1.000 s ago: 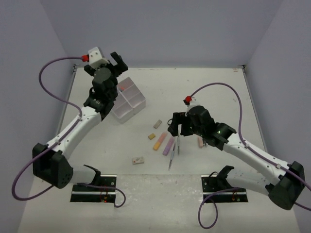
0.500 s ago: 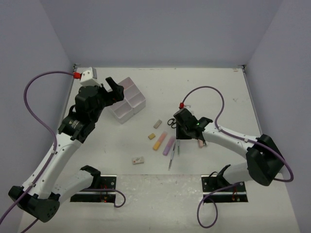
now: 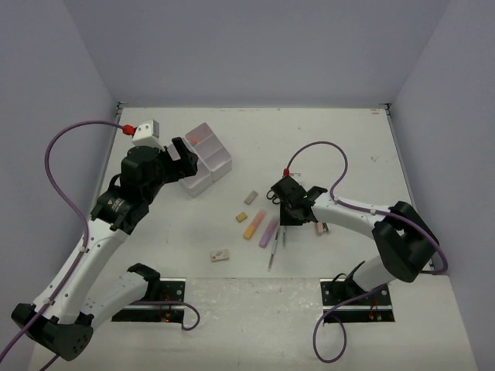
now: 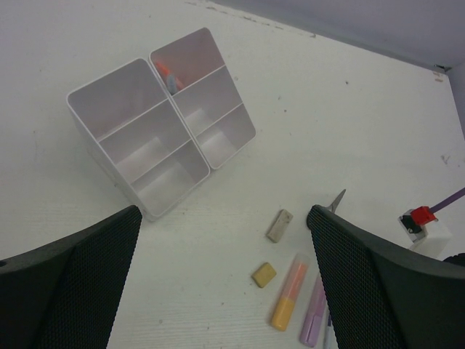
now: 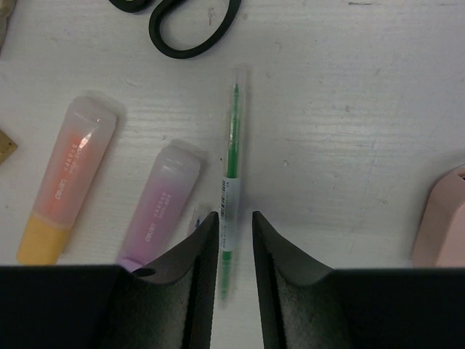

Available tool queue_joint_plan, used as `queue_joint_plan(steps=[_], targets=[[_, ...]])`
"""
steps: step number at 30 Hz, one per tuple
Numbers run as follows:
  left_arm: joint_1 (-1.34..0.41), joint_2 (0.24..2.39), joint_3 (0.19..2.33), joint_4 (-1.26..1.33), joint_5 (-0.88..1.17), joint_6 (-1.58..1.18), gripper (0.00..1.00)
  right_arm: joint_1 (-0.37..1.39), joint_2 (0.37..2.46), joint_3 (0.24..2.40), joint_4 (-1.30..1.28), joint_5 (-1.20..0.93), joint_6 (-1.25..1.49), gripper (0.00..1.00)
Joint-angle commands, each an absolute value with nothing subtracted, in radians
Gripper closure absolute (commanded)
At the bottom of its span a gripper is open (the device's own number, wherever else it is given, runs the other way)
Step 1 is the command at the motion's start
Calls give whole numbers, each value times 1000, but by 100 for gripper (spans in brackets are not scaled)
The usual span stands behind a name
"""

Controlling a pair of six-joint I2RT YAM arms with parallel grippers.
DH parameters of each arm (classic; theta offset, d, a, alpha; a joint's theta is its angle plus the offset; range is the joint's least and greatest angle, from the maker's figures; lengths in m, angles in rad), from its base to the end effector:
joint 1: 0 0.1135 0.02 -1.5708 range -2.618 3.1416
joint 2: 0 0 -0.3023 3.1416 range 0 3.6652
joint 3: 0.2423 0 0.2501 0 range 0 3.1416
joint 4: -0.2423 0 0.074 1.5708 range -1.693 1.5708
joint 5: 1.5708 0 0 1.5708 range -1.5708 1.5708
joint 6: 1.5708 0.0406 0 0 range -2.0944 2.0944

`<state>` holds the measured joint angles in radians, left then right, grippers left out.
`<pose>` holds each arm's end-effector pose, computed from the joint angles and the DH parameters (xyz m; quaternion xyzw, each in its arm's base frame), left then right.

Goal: Sort the stationery into containers
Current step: Pick up the pen from the center of the board.

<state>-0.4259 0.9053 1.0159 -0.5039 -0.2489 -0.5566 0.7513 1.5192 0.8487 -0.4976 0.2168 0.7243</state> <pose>0.1614 -0.0623 0.3943 -0.1227 0.8189 -0.1689 0.5346 0.2080 0.1823 0.2070 0.0085 0.9742 0.0553 0.2184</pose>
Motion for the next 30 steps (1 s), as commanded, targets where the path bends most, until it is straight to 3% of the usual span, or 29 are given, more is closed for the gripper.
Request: queue_joint_plan(steps=[1, 5, 12, 19, 22, 25, 30], targets=[[-426, 899, 1016, -508, -219, -526, 0, 748, 1539, 835, -453, 215, 758, 74], [-426, 894, 1013, -500, -215, -525, 0, 749, 1579, 833, -441, 205, 759, 77], [-427, 910, 985, -461, -121, -540, 0, 749, 1581, 837, -452, 208, 771, 100], [-428, 938, 875, -172, 316, -645, 0, 759, 1310, 871, -594, 332, 743, 100], [-458, 973, 753, 222, 551, -818, 0, 769, 1009, 802, -353, 159, 495, 100], [-553, 1007, 743, 350, 569, -850, 0, 769, 805, 670, -149, -224, 384, 100], [-668, 1103, 791, 425, 569, -858, 4, 768, 688, 667, -89, -353, 369, 100]])
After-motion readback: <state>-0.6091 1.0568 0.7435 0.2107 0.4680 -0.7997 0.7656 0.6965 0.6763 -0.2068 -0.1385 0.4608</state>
